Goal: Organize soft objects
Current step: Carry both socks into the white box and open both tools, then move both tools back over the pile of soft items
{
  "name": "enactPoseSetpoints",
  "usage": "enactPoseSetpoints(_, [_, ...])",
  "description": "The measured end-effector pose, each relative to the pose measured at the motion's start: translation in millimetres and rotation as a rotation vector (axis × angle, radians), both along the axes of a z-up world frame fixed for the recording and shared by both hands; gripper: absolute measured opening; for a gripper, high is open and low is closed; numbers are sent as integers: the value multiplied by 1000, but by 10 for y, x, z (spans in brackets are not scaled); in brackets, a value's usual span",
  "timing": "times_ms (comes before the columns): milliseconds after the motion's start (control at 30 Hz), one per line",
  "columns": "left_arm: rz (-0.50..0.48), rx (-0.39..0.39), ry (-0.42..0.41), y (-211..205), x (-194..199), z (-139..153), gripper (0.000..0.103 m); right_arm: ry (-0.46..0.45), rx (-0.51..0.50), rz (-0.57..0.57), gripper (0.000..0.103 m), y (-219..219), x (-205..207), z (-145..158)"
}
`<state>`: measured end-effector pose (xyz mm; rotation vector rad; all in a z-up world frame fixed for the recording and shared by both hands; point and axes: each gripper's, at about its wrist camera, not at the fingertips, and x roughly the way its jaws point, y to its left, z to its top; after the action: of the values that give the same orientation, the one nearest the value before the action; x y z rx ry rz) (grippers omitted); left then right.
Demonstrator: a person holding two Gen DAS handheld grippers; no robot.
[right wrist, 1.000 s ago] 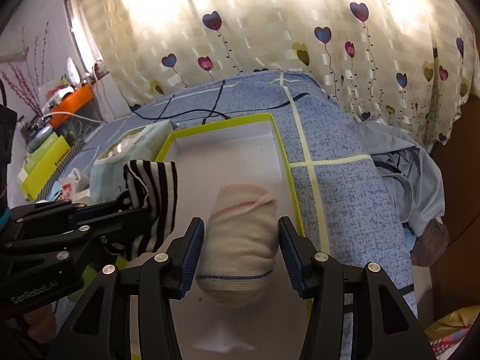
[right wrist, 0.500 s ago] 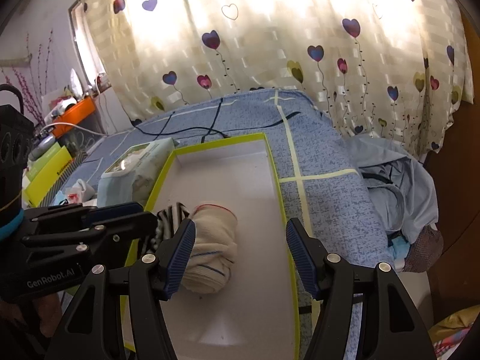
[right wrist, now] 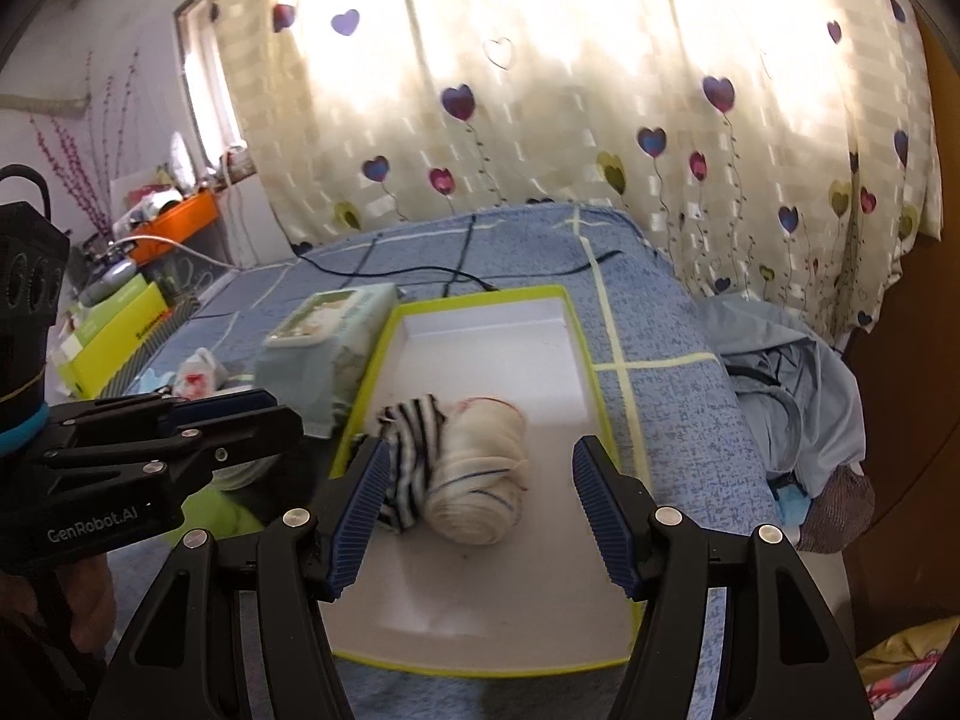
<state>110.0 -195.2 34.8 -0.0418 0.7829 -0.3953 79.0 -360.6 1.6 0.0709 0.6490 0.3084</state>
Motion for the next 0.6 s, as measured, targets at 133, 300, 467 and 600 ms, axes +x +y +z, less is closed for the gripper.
enactPoseSetpoints(133, [21,-15,-20,154,-129,66,28,-11,0,26,64,140,-98,71])
enactPoseSetpoints(300, [50,-30,-35,378,-267,99,28,-39,-2,63,67,329,-211,164])
enactPoseSetpoints(467, [86,-46,-41,621,-381,113,28,-52,-6,127,67,576,-303,242])
enactPoseSetpoints(600, [123,-60,-43,838,-464,105,28,-58,-19,172,67,788,-348,284])
